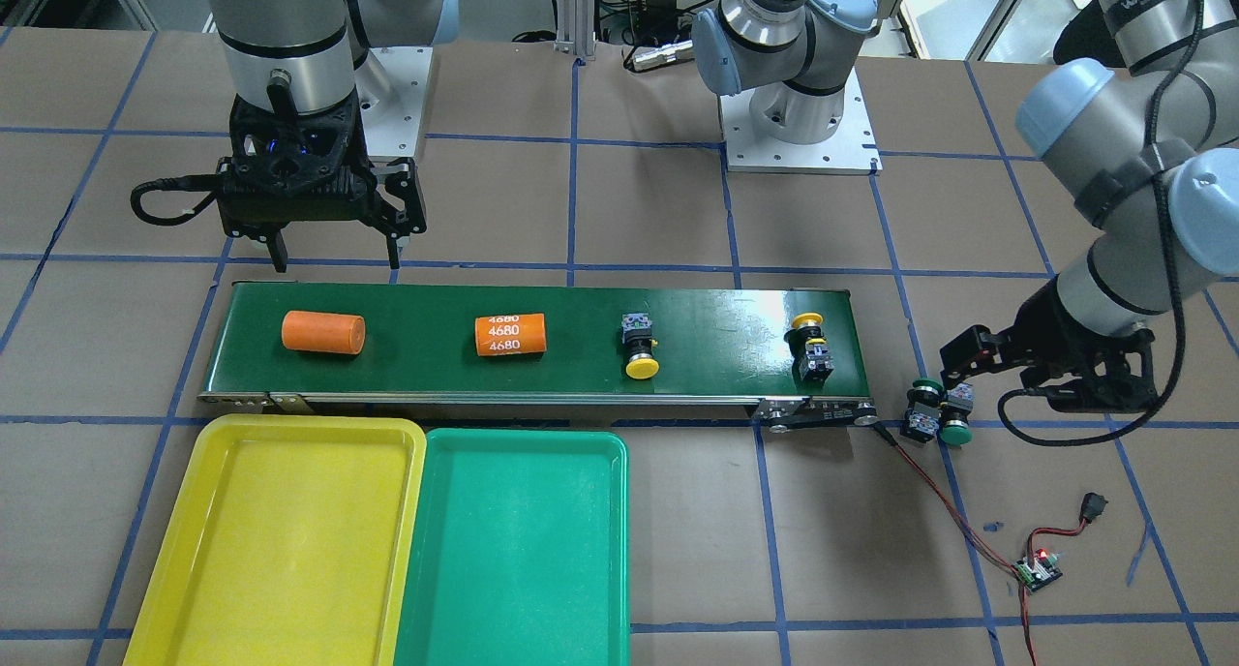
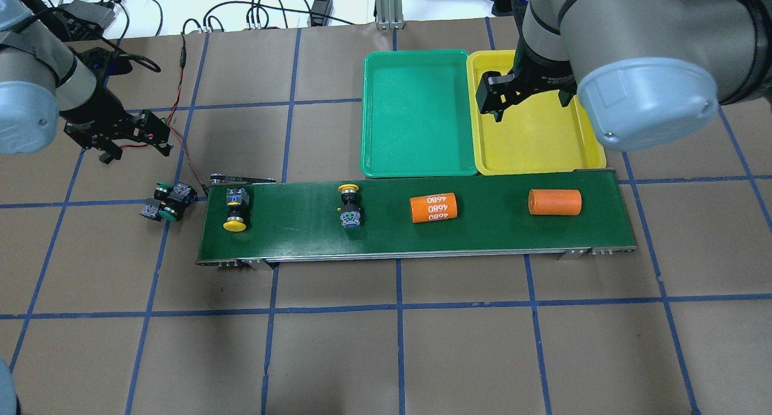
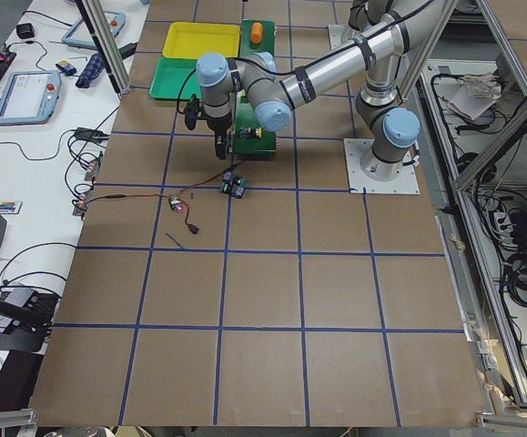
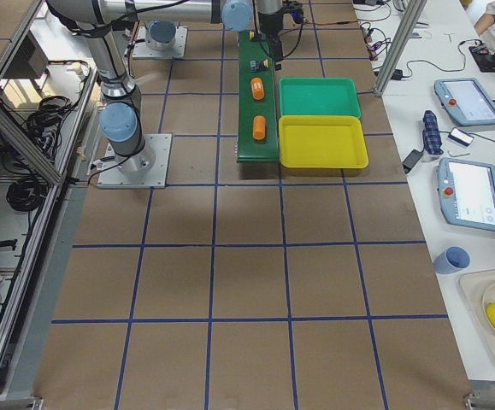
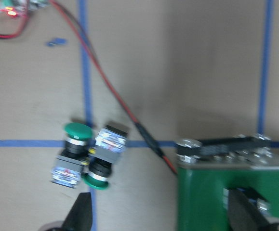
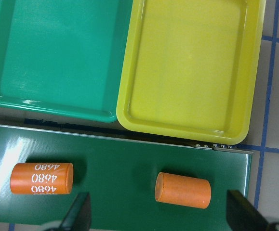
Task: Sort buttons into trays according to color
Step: 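Move the left gripper to the green-capped buttons and grasp one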
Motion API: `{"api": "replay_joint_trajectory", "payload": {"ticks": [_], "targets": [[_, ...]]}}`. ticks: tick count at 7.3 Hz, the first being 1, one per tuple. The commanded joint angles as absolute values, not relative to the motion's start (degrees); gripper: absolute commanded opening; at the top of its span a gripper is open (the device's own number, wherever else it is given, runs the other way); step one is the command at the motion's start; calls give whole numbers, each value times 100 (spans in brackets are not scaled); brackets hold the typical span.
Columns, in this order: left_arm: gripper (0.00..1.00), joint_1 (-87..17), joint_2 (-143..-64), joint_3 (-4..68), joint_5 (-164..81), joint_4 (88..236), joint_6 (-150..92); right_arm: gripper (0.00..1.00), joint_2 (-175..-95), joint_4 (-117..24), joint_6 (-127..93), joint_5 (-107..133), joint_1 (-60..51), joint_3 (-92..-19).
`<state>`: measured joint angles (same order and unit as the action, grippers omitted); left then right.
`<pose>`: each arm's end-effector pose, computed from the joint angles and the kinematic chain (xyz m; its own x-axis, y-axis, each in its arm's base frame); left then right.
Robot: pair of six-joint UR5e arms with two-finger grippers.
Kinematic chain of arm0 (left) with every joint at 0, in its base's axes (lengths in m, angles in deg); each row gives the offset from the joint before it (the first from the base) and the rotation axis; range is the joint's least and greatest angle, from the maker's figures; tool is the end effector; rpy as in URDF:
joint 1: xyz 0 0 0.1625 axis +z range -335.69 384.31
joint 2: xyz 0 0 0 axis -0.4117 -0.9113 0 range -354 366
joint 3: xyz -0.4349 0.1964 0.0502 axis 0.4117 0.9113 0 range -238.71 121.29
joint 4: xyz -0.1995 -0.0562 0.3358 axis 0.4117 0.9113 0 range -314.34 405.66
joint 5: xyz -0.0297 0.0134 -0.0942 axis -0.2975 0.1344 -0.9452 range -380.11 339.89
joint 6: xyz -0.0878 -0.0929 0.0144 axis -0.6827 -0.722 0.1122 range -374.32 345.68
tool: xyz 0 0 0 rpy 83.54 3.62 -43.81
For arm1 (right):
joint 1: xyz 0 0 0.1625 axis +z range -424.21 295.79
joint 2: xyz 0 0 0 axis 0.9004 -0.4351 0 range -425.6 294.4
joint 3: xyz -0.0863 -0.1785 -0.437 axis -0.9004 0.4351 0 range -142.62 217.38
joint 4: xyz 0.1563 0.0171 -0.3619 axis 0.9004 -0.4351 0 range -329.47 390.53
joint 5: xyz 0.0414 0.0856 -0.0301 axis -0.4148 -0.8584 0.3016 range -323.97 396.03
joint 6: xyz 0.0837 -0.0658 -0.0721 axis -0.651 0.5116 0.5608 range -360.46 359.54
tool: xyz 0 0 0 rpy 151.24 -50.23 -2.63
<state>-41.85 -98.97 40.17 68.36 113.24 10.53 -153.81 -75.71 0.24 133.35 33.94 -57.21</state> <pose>0.1011 -0.5677 0.3448 -0.9992 0.0172 0.0348 0.0176 0.9998 0.0115 0.1872 -0.4825 0.4923 -0.9831 -0.1309 0.1277 -0.1517 0.9737 -0.1698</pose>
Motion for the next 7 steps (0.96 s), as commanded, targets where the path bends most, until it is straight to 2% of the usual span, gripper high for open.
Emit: {"api": "replay_joint_trajectory", "payload": {"ticks": [1, 2, 7], "targets": [[86, -3573, -10340, 4130, 6796, 10808, 1863, 100, -15419, -7538, 7, 13377, 3405, -5693], [76, -3572, -10490, 4218, 6796, 10798, 1986, 100, -15393, -7511, 7, 13359, 3414, -5675], [76, -3563, -10931, 4465, 6743, 10402, 2418, 100, -15358, -7494, -650, 12631, 3467, -5763]]}}
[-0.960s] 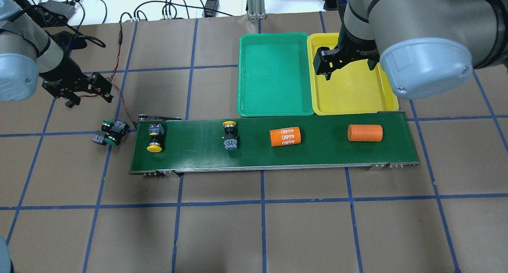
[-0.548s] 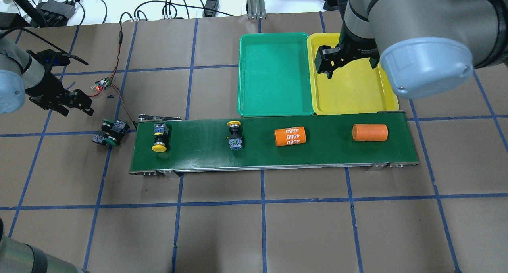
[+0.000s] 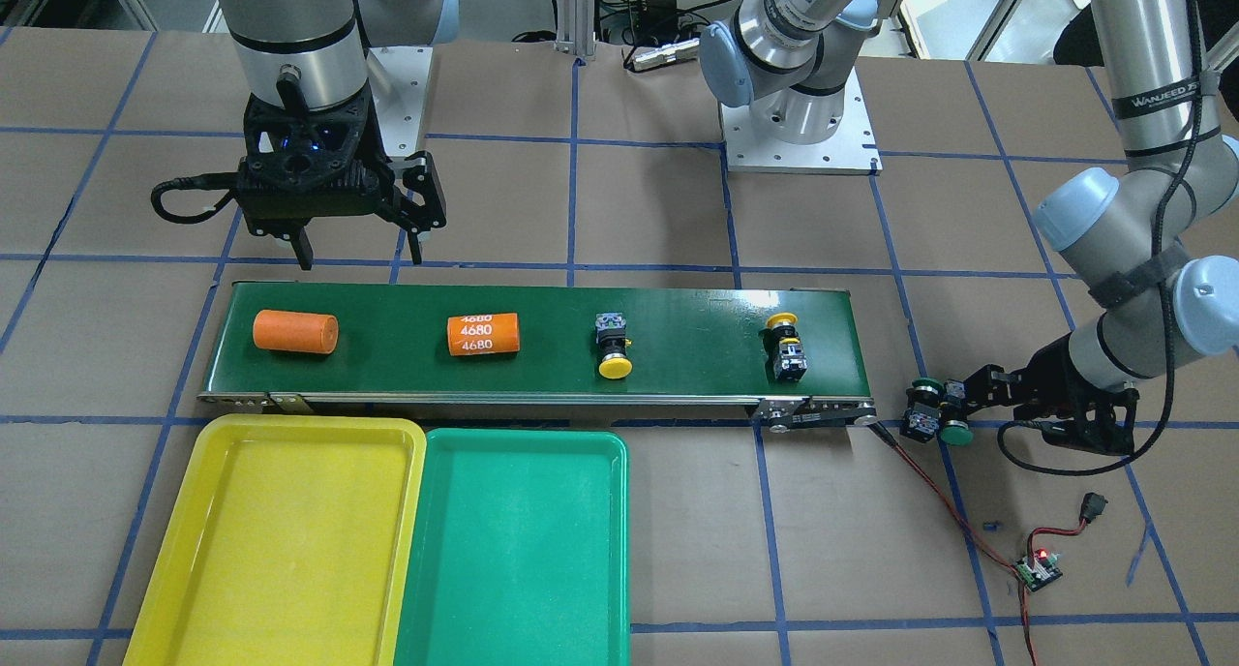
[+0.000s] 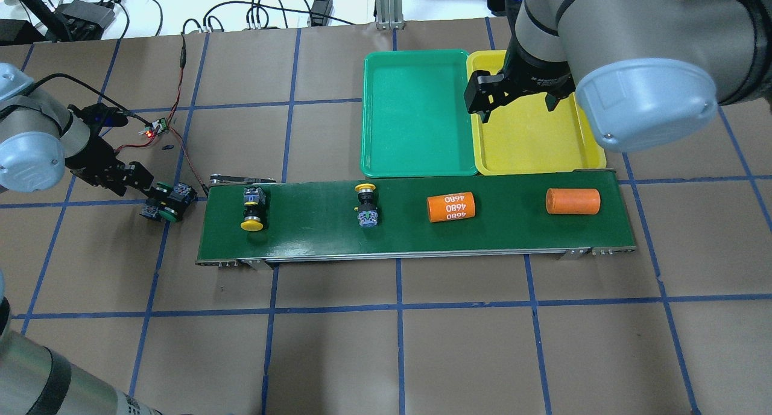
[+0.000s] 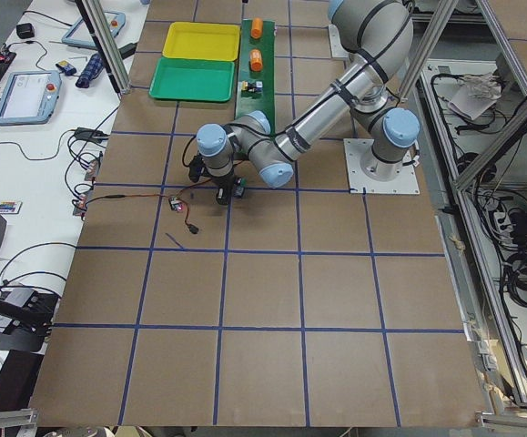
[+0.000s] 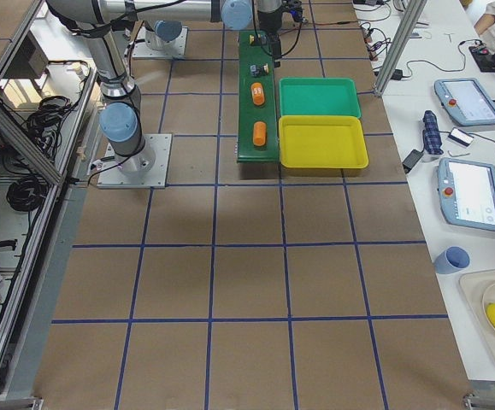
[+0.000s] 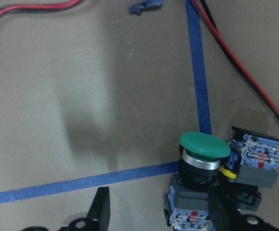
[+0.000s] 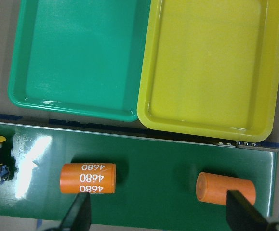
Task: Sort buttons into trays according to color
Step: 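Move the left gripper to the green-capped buttons and grasp one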
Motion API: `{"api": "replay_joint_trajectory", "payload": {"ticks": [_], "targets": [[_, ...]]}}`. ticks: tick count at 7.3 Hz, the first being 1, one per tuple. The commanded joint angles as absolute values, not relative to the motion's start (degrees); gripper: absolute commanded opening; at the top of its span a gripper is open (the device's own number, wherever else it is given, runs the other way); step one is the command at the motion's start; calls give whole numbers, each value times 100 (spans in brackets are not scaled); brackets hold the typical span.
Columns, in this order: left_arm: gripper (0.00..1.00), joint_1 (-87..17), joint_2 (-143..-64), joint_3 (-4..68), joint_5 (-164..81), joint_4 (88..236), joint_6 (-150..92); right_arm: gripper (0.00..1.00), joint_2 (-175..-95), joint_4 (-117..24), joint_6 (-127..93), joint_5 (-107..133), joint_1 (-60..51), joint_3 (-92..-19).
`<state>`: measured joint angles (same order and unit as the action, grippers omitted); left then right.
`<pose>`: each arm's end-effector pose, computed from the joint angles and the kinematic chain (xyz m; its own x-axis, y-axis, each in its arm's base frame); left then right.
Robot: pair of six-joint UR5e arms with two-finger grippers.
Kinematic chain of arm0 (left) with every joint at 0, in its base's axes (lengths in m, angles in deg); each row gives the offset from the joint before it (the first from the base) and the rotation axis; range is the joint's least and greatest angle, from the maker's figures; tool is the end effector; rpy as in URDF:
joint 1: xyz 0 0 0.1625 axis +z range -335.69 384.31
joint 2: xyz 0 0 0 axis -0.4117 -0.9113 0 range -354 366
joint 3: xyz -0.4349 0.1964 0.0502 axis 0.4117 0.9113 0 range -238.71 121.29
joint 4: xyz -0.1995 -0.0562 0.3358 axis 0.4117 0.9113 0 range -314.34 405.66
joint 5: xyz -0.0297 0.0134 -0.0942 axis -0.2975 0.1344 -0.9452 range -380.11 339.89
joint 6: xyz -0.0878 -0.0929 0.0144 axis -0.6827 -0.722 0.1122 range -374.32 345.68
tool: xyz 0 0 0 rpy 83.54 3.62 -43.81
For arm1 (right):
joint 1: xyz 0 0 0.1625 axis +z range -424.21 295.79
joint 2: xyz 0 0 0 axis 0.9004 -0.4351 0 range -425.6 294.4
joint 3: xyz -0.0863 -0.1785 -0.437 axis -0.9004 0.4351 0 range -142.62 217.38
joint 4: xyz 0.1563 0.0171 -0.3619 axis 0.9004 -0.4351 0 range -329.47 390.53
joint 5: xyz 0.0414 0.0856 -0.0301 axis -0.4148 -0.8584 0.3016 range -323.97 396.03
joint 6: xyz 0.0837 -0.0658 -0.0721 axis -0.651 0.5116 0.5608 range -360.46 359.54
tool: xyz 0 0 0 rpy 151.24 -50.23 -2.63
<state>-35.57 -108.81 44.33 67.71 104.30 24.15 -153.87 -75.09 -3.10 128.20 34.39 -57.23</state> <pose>0.1709 -0.5704 0.2311 -0.9852 0.1393 0.1000 0.1462 0.9871 0.0650 0.2021 -0.4779 0.4905 -0.9947 -0.0983 0.0300 -0.1019 0.9814 -0.1630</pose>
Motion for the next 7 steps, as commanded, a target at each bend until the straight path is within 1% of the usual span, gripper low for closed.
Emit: {"api": "replay_joint_trajectory", "payload": {"ticks": [1, 6, 7], "targets": [[76, -3554, -10922, 4482, 6369, 10411, 2418, 100, -15262, -7502, -687, 12508, 3528, -5763], [76, -3554, -11098, 4483, 6330, 10376, 2444, 100, -14621, -8064, -2065, 12524, 4309, -5719], [67, -3554, -11150, 4474, 6339, 10367, 2435, 100, -14376, -8587, -2102, 12524, 4432, -5736]]}}
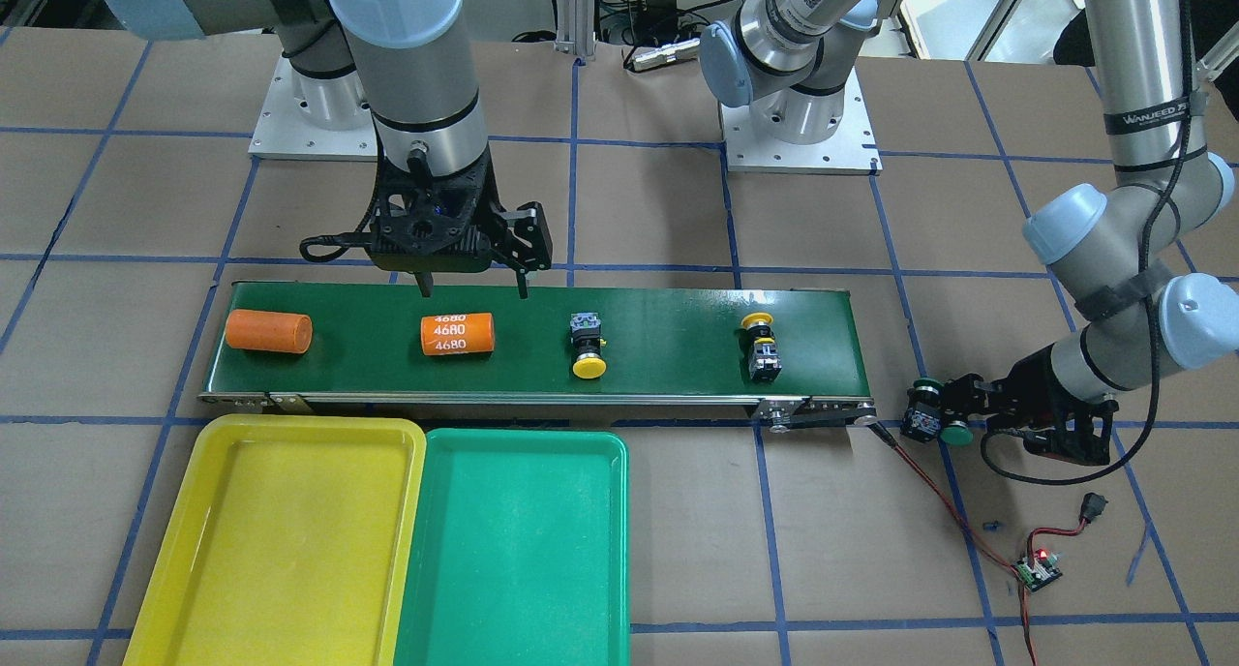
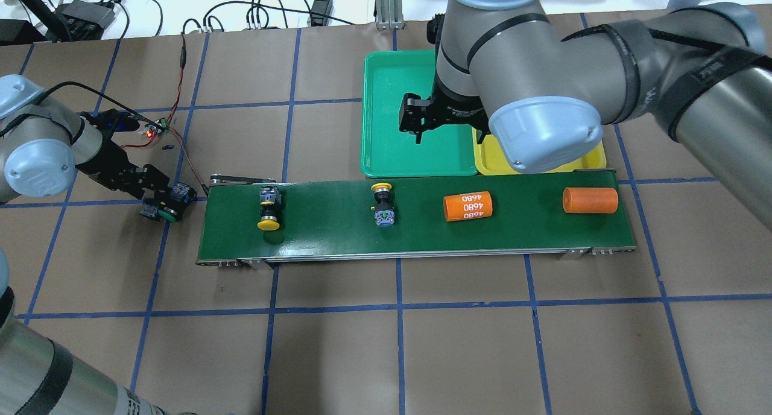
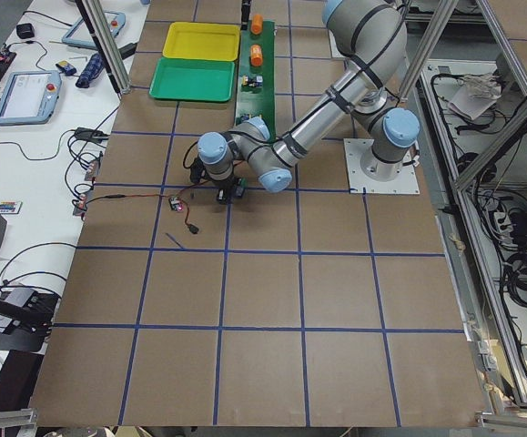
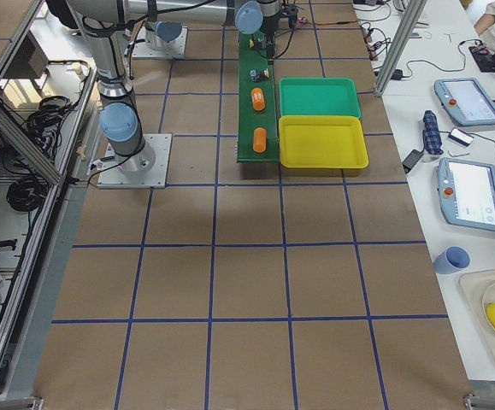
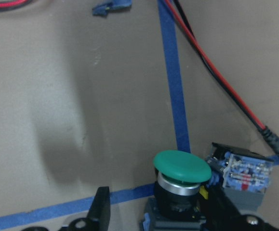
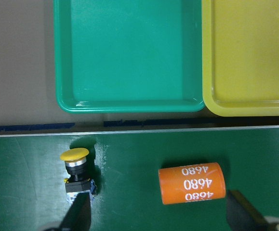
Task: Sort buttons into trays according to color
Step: 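Grasp a yellow button on the belt with right gripper while left carries green button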
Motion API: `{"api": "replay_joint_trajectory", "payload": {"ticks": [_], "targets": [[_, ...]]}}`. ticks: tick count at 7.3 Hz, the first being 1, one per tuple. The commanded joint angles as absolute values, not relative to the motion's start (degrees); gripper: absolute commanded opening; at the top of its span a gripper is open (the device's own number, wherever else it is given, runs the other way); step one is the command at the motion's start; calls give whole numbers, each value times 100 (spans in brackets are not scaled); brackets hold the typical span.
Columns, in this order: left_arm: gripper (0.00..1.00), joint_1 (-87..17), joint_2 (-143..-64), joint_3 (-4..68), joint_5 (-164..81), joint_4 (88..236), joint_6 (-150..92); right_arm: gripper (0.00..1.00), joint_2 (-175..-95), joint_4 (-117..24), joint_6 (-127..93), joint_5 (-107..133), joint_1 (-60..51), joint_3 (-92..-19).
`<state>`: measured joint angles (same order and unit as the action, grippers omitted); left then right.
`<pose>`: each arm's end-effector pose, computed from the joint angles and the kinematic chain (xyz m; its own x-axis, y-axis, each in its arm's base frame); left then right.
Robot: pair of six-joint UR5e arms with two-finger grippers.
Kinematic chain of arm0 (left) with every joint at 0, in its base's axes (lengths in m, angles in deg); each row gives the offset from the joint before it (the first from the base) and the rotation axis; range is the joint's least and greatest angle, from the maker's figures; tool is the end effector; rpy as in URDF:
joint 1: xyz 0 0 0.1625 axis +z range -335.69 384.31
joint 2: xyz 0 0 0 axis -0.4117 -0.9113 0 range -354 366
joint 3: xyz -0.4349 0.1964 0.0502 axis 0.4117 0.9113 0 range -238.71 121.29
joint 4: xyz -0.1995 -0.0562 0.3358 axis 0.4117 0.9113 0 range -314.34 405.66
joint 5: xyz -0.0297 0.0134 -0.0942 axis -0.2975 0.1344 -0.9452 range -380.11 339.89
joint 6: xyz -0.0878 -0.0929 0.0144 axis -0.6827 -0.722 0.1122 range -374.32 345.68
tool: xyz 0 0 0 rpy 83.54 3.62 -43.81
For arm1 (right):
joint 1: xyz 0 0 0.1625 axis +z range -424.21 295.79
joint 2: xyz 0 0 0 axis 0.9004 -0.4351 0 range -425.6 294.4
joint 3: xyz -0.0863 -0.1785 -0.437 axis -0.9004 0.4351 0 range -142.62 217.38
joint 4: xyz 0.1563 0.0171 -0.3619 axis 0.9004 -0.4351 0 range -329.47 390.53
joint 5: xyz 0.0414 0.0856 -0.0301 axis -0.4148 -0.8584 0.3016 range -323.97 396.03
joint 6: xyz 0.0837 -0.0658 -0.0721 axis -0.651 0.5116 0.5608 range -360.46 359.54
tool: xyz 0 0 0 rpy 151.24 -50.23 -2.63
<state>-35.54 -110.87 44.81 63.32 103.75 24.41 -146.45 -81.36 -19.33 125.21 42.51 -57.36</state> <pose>0.1629 -0.5756 0.2087 -0.9743 0.1346 0.1806 0.1448 0.9885 0.0443 0.2886 -0.4912 0.4337 -0.9978 0.0327 -0.0584 0.0399 0.9911 -0.1273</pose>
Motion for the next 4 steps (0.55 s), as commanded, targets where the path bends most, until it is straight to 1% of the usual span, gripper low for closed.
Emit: {"api": "replay_joint_trajectory", "payload": {"ticks": [1, 2, 4], "targets": [[54, -3554, -11151, 4465, 6339, 10367, 2426, 90, -14164, -8836, -2277, 12515, 4599, -5754], [46, -3554, -11151, 4404, 6356, 10376, 2418, 89, -13971, -8908, -2444, 12541, 4723, -5737], [46, -3554, -11160, 4447, 6365, 10376, 2409, 89, -13707, -8979, -2367, 12594, 4733, -5780]]}}
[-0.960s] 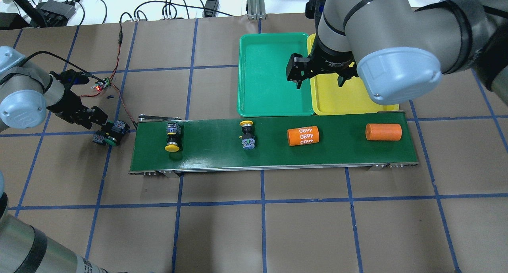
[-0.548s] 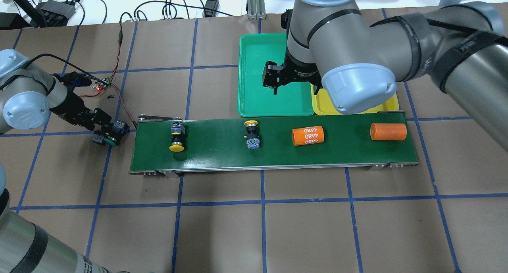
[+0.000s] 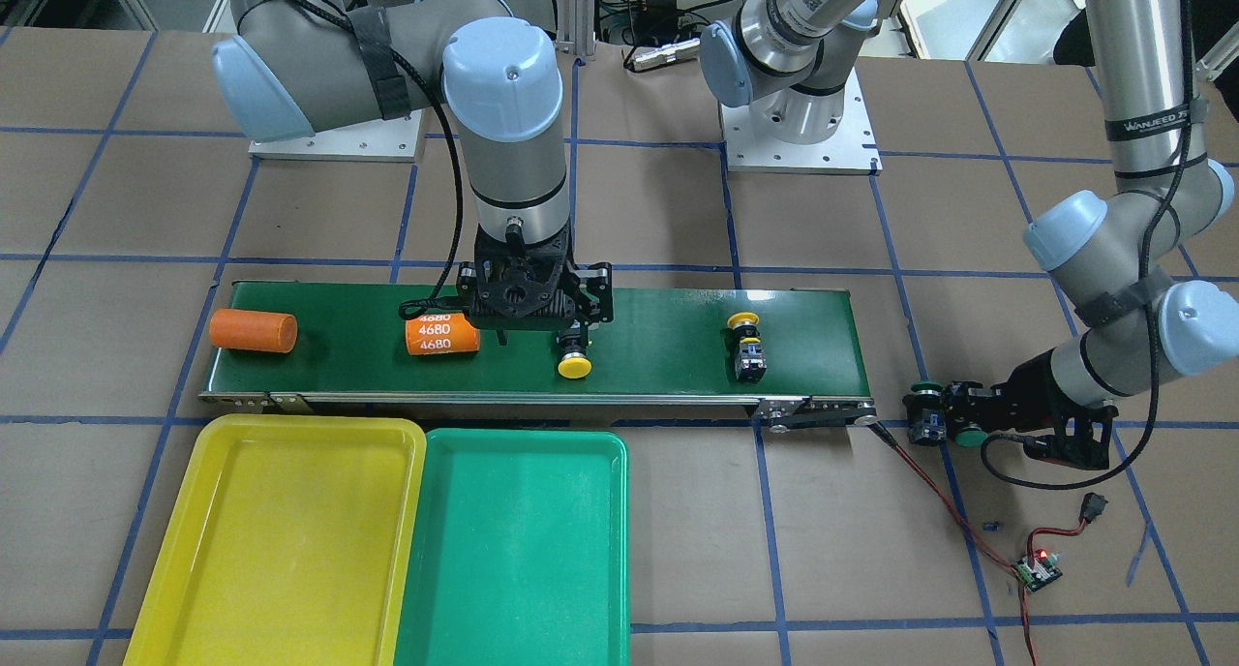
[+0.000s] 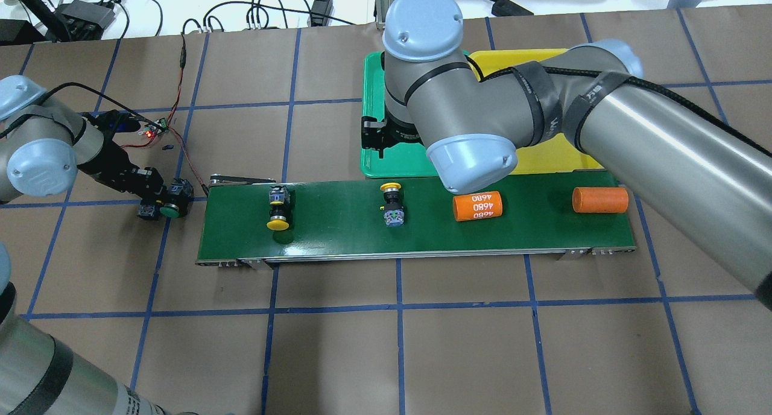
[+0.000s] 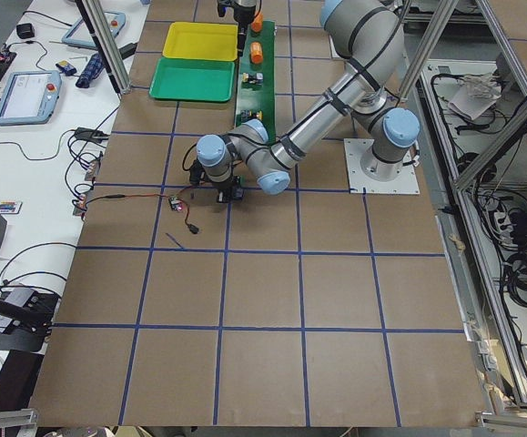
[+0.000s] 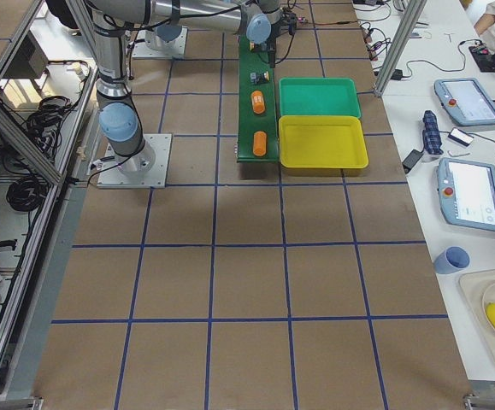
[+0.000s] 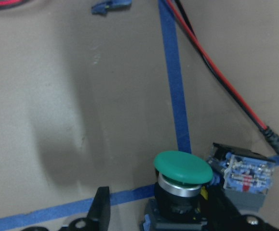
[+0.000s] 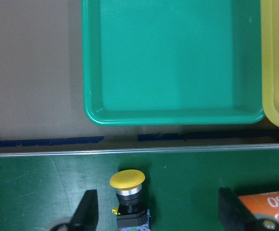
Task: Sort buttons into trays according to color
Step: 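Grasp a yellow button on the belt with right gripper while left carries green button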
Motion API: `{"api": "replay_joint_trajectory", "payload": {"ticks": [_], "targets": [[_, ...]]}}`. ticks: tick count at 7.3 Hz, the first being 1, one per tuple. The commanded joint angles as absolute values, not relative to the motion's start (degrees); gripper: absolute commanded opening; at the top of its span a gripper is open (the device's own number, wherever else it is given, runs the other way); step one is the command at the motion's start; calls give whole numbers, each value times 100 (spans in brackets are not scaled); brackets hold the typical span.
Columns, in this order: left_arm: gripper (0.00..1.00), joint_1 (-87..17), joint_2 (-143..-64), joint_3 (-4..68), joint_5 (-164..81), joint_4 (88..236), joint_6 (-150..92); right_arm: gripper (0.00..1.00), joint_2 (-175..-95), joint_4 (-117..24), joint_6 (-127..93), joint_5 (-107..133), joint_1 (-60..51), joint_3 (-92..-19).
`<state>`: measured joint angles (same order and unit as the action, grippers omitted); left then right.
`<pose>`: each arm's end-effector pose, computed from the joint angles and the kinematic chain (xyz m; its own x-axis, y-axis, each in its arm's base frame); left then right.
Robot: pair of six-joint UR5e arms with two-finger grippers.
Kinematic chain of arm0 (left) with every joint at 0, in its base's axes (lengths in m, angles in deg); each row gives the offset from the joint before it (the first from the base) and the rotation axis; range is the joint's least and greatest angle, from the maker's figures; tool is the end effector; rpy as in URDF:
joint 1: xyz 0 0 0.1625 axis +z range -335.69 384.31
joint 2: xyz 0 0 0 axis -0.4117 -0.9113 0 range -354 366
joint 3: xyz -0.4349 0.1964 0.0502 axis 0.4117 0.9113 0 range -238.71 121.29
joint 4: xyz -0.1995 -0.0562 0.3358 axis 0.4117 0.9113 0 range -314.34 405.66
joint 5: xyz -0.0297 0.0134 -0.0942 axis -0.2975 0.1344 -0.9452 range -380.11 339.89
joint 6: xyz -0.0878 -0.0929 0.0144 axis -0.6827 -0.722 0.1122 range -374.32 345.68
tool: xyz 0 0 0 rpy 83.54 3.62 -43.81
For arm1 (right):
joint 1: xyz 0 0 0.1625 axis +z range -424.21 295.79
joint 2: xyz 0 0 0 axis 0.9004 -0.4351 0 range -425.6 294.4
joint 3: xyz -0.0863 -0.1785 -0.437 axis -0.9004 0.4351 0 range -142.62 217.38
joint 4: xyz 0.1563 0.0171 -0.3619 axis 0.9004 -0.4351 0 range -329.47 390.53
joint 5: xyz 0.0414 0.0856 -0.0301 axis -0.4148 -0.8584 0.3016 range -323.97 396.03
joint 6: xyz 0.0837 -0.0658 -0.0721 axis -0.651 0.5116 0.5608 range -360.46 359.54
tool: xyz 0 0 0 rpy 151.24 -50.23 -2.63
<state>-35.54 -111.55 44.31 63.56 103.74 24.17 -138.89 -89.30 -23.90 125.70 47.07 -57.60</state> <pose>0.1653 -0.5787 0.2049 -0.9752 0.1302 0.1790 0.1412 0.9887 0.0499 0.3426 -0.5104 0.3717 -0.9976 0.0333 -0.0615 0.0409 0.9910 -0.1278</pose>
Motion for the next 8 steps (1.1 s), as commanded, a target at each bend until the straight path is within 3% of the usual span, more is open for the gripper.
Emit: {"api": "replay_joint_trajectory", "payload": {"ticks": [1, 2, 6, 7, 8], "targets": [[7, -3537, -11142, 4395, 6391, 10393, 2409, 89, -13618, -8979, -2349, 12603, 4759, -5885], [0, -3519, -11099, 4377, 6392, 10471, 2409, 87, -13626, -8988, -2305, 12612, 4785, -6077], [0, -3799, -10537, 3518, 6787, 11952, 1752, 84, -13626, -9512, -1937, 12612, 4794, -6728], [0, -4053, -10344, 3612, 6778, 12062, 1167, 81, -13591, -9941, -1744, 12620, 4794, -6878], [0, -4412, -10212, 3734, 6761, 12054, 813, 68, -13600, -10041, -1708, 12638, 4785, -6862]]}}
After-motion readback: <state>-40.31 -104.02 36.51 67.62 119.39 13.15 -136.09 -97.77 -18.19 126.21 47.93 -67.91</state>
